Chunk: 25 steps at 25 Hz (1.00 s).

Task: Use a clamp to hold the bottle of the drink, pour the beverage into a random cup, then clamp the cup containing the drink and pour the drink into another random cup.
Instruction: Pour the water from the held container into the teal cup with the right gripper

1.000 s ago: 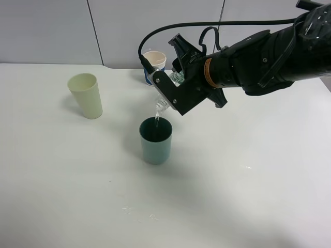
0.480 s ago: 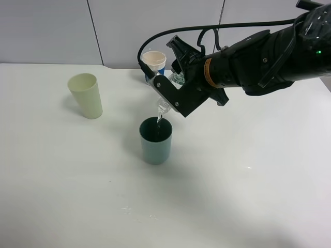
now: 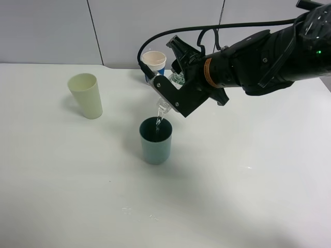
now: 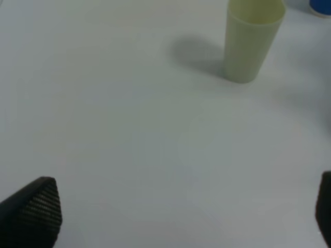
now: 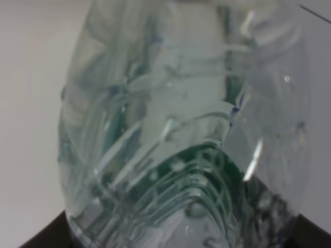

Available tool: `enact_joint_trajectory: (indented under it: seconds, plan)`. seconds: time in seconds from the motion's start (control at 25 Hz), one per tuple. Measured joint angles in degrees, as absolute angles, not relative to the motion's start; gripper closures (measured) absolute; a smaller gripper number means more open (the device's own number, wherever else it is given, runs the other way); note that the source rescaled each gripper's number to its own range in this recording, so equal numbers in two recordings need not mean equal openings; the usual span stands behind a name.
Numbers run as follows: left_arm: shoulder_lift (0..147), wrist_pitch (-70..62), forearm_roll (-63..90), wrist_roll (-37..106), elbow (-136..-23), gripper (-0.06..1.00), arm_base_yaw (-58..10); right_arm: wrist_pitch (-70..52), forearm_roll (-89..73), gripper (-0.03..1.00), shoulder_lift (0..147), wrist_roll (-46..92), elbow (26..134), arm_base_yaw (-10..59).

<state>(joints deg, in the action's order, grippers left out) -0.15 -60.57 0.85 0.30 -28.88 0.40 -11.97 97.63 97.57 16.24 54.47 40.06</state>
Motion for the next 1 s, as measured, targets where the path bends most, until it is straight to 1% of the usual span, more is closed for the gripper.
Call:
enact_joint_trajectory:
  seconds: [1.0]
  plan:
    - [-0.2, -60.6, 0.8, 0.3, -28.9, -0.06, 0.4, -13.1, 97.6, 0.96, 97.6, 17.0, 54.5, 41.0]
